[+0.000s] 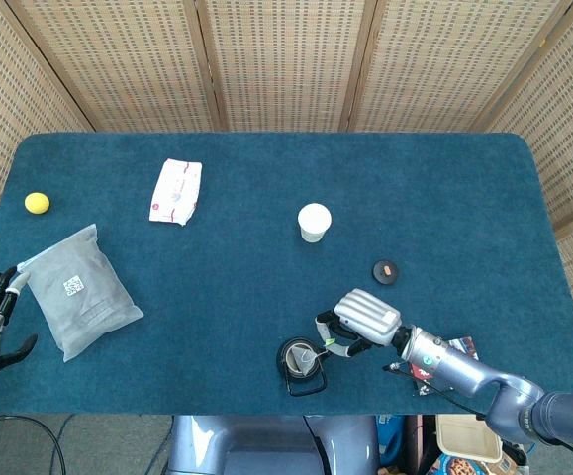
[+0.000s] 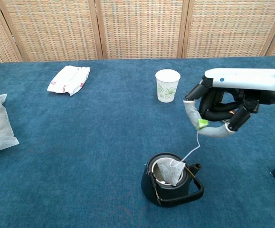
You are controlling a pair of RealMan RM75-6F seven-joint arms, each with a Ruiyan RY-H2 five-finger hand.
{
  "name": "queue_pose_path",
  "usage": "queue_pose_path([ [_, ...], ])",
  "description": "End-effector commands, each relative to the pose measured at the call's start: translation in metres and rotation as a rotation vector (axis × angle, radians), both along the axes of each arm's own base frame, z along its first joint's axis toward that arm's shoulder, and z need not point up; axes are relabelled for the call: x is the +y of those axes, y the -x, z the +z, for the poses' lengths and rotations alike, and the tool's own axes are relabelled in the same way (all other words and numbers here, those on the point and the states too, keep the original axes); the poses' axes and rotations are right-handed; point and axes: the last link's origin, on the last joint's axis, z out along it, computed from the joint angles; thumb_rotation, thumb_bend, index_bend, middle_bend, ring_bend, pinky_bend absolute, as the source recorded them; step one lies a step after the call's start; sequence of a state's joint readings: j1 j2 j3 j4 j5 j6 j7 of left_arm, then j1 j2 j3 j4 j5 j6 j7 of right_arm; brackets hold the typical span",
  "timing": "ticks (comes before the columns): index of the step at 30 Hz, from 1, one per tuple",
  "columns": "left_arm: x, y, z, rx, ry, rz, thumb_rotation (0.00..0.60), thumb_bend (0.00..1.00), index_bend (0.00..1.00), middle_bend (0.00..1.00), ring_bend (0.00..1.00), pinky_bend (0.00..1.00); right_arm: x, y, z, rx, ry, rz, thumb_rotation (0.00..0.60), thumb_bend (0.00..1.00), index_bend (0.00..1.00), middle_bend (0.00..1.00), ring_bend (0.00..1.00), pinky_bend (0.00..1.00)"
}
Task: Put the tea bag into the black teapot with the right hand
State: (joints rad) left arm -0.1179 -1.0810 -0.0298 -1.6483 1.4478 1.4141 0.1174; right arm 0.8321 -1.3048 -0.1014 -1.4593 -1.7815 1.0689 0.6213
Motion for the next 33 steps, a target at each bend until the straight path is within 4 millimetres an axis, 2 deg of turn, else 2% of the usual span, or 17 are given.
queue_pose_path([
  [1,0.001,-0.001,0.001,0.002,-0.002,-0.004,0.600,0.32,0.00,0.00,0.00,0.00,-0.006,0.007,-0.001,0.039,-0.005,-0.031,0.600,0.52,0.64,0.97,1.00,1.00],
  [12,0.003,-0.006,0.002,0.011,-0.003,-0.018,0.600,0.32,0.00,0.00,0.00,0.00,-0.025,0.030,0.006,0.167,-0.011,-0.140,0.600,0.52,0.56,0.96,1.00,1.00],
  [20,0.002,-0.008,0.002,0.013,-0.003,-0.021,0.600,0.32,0.00,0.00,0.00,0.00,-0.029,0.035,0.012,0.238,-0.021,-0.157,0.600,0.52,0.34,0.95,1.00,1.00],
  [25,0.002,-0.007,0.003,0.014,-0.005,-0.022,0.600,0.32,0.00,0.00,0.00,0.00,-0.029,0.032,0.019,0.229,-0.015,-0.145,0.600,0.53,0.30,0.95,1.00,1.00],
  [27,0.002,-0.007,0.003,0.015,-0.006,-0.022,0.600,0.32,0.00,0.00,0.00,0.00,-0.027,0.029,0.021,0.234,-0.015,-0.124,0.600,0.56,0.29,0.96,1.00,1.00],
  [33,0.003,-0.009,0.006,0.021,-0.013,-0.031,0.600,0.32,0.00,0.00,0.00,0.00,-0.019,0.019,0.027,0.303,-0.038,-0.030,0.600,0.74,0.27,0.99,1.00,1.00],
])
